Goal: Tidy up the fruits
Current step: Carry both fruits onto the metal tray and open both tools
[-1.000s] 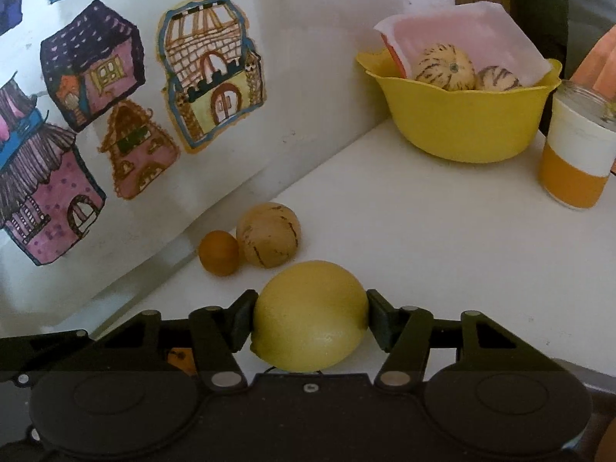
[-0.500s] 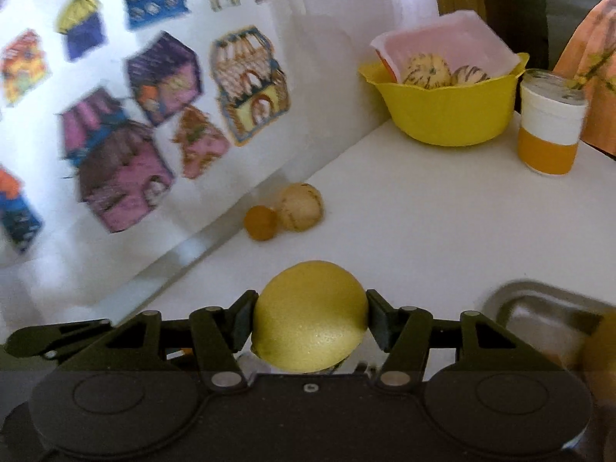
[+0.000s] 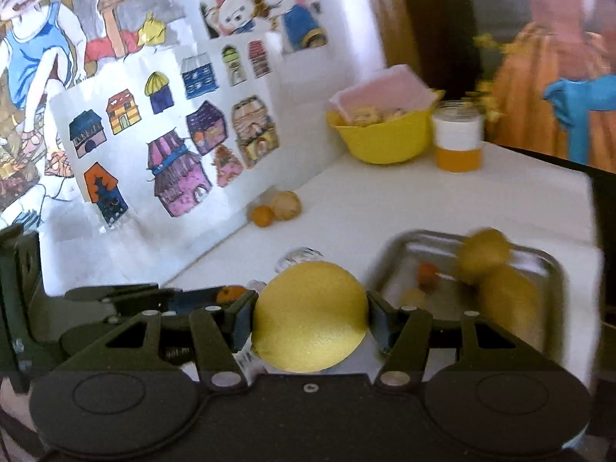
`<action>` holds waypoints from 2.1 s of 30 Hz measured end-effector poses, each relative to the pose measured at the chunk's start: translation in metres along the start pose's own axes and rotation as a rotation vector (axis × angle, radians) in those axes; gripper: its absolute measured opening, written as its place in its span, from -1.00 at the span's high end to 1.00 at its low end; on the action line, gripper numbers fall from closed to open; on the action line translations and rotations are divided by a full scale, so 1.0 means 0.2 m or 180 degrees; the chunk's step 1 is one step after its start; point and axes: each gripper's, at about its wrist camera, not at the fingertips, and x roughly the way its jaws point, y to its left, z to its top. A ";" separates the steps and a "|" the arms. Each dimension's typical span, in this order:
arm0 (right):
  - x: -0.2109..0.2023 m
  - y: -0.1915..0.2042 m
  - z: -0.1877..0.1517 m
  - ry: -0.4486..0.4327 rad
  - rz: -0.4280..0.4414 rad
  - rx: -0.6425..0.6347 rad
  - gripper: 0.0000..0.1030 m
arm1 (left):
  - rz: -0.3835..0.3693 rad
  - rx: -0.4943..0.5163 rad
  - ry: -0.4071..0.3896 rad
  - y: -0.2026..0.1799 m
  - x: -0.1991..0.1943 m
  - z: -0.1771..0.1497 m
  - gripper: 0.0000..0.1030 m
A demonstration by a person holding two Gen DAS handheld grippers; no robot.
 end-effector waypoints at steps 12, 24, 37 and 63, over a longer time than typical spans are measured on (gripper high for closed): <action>-0.25 -0.22 -0.31 -0.0074 -0.0393 0.0182 -0.19 | -0.0359 0.0111 0.0186 -0.30 0.09 -0.09 0.41; -0.22 -0.28 -0.42 -0.0155 -0.0518 0.0153 -0.19 | -0.0232 0.0193 0.0297 -0.37 0.18 -0.10 0.41; -0.13 -0.29 -0.47 -0.0289 -0.0719 0.0141 -0.19 | -0.0125 0.0282 0.0346 -0.39 0.27 -0.10 0.41; -0.04 -0.24 -0.48 -0.0401 -0.0900 0.0018 -0.32 | -0.0128 0.0168 0.0387 -0.33 0.33 -0.10 0.21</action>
